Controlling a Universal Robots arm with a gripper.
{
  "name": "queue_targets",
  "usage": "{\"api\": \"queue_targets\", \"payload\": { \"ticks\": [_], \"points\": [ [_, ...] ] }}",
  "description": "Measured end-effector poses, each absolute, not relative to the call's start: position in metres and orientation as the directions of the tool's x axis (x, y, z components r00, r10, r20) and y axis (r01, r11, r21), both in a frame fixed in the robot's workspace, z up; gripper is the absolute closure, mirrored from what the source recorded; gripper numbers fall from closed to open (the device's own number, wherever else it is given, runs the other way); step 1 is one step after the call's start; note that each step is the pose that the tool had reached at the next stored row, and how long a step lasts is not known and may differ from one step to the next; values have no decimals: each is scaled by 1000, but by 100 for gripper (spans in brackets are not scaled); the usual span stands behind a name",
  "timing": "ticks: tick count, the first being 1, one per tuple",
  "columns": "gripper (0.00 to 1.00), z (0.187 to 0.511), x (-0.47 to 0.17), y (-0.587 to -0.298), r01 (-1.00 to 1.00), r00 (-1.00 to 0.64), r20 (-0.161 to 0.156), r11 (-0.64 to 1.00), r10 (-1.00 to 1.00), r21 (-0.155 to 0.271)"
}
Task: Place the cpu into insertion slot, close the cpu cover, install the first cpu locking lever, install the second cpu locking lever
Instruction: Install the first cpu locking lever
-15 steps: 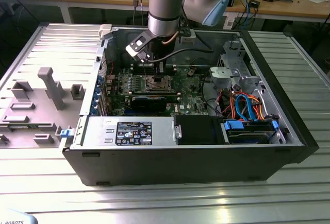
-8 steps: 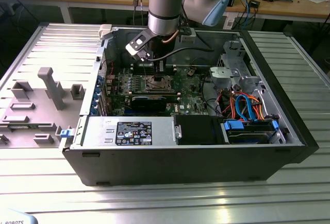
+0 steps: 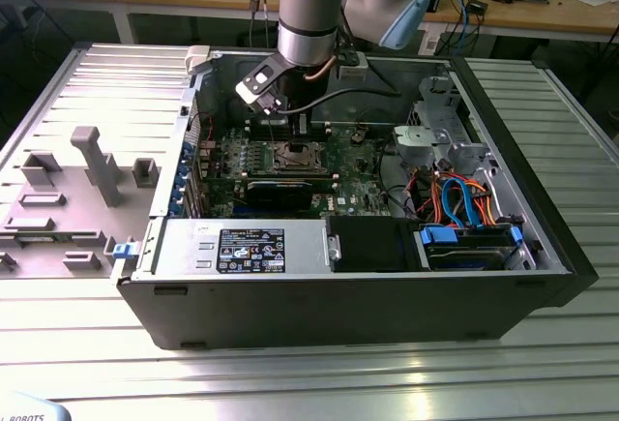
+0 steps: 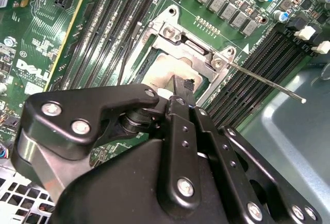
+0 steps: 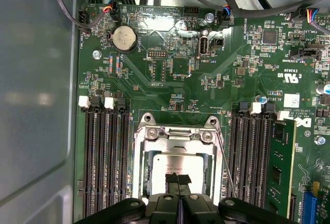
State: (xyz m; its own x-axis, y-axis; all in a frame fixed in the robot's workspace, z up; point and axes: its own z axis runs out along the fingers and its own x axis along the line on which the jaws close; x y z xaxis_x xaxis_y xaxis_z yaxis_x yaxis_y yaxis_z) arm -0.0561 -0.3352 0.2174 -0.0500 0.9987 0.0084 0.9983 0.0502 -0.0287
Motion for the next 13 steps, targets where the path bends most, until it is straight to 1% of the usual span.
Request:
{"api": "queue_targets", "payload": {
  "ticks": [13],
  "points": [
    [89,221,-56,-335,998,-50,9,50,999,-29]
  ]
}}
